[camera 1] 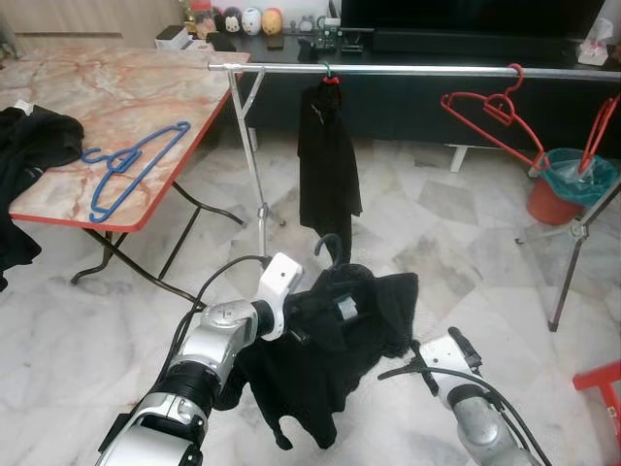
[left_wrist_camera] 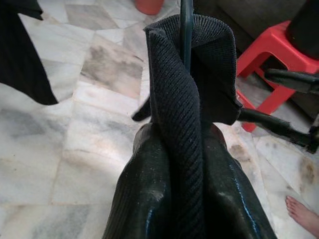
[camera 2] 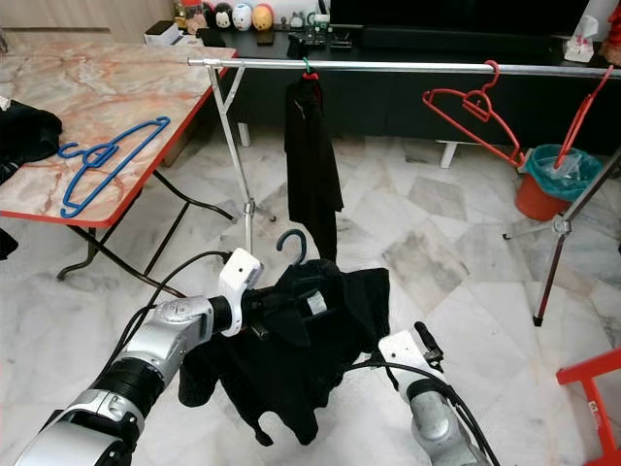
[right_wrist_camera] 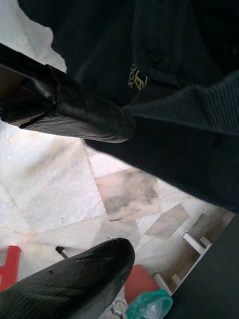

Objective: Hang hanger

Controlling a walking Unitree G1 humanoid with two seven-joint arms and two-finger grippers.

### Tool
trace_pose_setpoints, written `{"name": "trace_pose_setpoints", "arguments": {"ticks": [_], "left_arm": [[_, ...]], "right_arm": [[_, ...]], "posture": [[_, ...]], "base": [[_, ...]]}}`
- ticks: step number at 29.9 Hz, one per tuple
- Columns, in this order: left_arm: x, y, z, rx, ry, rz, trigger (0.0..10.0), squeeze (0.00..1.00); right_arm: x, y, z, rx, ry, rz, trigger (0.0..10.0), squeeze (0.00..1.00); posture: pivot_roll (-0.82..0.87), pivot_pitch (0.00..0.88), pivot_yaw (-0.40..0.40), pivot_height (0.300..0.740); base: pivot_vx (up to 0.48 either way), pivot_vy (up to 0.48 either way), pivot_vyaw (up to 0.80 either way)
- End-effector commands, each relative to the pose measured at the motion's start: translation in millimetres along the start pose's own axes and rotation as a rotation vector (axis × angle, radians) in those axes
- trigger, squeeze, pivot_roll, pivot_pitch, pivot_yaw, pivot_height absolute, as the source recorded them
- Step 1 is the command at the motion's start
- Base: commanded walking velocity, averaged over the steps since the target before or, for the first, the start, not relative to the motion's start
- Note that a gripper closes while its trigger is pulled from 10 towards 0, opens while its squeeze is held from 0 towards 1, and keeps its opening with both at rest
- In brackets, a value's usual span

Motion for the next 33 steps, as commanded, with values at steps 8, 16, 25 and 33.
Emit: {"name": "trace_pose_setpoints", "arguments": {"ticks": [8, 16, 25, 33], "left_arm": [[16.9, 5.3, -7.3, -0.057, -0.001, -0.049, 10.0, 0.0], [13.4, 5.7, -11.5, -0.069, -0.008, -0.038, 10.0, 0.0], [16.6, 6.3, -16.7, -0.112, -0.014, -0.052, 10.0, 0.0], [10.0, 4.3, -19.8, -0.141, -0.012, -0.017, 10.0, 0.0]], "right_arm": [[7.1, 0.2, 20.5, 0.15, 0.147, -0.037, 10.0, 0.0], [-3.3, -3.2, 17.4, 0.168, 0.148, -0.014, 10.0, 0.0], [-15.8, -4.9, -0.2, 0.089, 0.143, 0.025, 10.0, 0.0], [-2.8, -1.7, 3.9, 0.113, 0.245, -0.044, 10.0, 0.0]], "posture": [[-0.04, 0.031, 0.049, 0.74], [-0.04, 0.042, 0.046, 0.74], [-0.04, 0.048, 0.045, 0.74], [-0.04, 0.05, 0.046, 0.74]], "base": [[0.0, 0.0, 0.0], [0.0, 0.0, 0.0], [0.0, 0.0, 0.0], [0.0, 0.0, 0.0]]}}
Point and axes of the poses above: a point about 5 cm out from each wrist's last joint towards the gripper, its own y axis pointing out of the wrist towards the gripper, its own x axis along the axis of the wrist's last joint, z = x × y, the point moved 1 cm from there along y, pointing out of the wrist towards the gripper, and after that the axes turned 2 degrees about y, right-handed, at the moved point
